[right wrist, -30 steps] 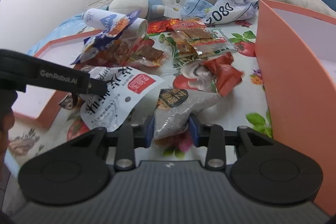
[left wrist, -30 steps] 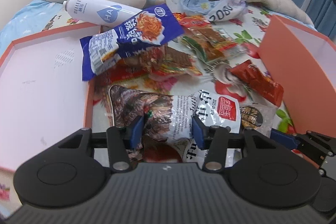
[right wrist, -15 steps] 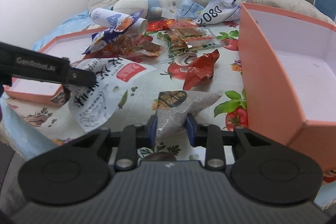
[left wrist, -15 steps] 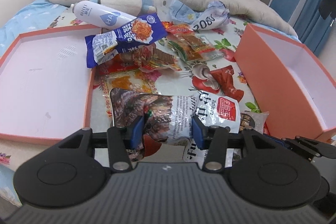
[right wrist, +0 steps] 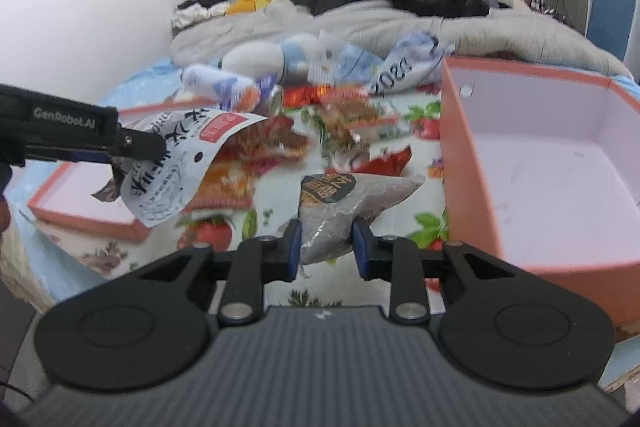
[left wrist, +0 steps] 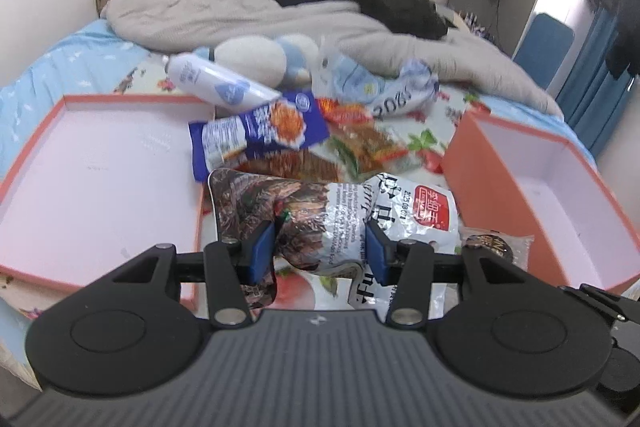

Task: Organize snacks
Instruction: 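Lift the white-red bag with left tool while right tool carries grey bag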

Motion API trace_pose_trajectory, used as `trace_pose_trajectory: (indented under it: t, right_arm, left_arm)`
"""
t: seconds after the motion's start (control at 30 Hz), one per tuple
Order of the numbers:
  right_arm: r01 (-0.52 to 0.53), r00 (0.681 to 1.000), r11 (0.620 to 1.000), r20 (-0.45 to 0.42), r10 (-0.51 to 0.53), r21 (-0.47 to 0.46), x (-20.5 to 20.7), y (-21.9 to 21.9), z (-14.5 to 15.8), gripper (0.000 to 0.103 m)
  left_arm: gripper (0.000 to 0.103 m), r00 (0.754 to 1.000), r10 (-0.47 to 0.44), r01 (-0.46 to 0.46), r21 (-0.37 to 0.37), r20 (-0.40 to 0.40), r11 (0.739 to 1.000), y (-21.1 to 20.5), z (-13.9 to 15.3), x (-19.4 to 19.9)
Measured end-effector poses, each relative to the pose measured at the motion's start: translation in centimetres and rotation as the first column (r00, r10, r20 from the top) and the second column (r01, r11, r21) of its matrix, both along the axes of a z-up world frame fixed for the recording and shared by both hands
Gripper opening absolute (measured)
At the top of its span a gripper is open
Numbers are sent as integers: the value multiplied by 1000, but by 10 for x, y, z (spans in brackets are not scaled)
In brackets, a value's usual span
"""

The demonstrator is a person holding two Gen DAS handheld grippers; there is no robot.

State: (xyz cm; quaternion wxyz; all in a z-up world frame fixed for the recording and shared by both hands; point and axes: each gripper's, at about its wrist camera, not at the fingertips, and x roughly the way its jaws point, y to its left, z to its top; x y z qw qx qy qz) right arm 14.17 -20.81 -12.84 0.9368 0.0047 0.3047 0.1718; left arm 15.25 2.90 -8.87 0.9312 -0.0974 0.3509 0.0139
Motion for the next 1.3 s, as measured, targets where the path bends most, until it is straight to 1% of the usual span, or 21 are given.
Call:
trace_pose_trajectory:
  t: [0.3, 0.43, 0.57, 0.83, 1.07, 1.3]
  right_arm:
    - [36, 995, 999, 87, -40, 39, 2, -17, 47, 30]
    - [50, 989, 998, 134, -55, 40, 5, -27, 67, 30]
    - [67, 981, 996, 177, -75, 51, 8, -37, 86, 30]
    - [121, 956, 991, 263, -133, 62, 11, -66, 123, 30]
    - [178, 934, 982, 301, -191, 69, 10, -94, 137, 30]
    - [239, 922, 968, 294, -251, 75, 12, -123, 133, 30]
  left_arm:
    - [54, 996, 6, -6, -5, 85, 1000, -2, 46, 4]
    - [54, 992, -4, 5, -12, 124, 1000, -5, 65, 7]
    - [54, 986, -24, 26, -12, 164, 1000, -15, 83, 12]
    - [54, 970, -82, 86, -11, 227, 996, -49, 114, 24]
    - [54, 956, -139, 148, -16, 259, 989, -85, 131, 36]
    - [54, 945, -200, 214, -26, 260, 976, -125, 132, 52]
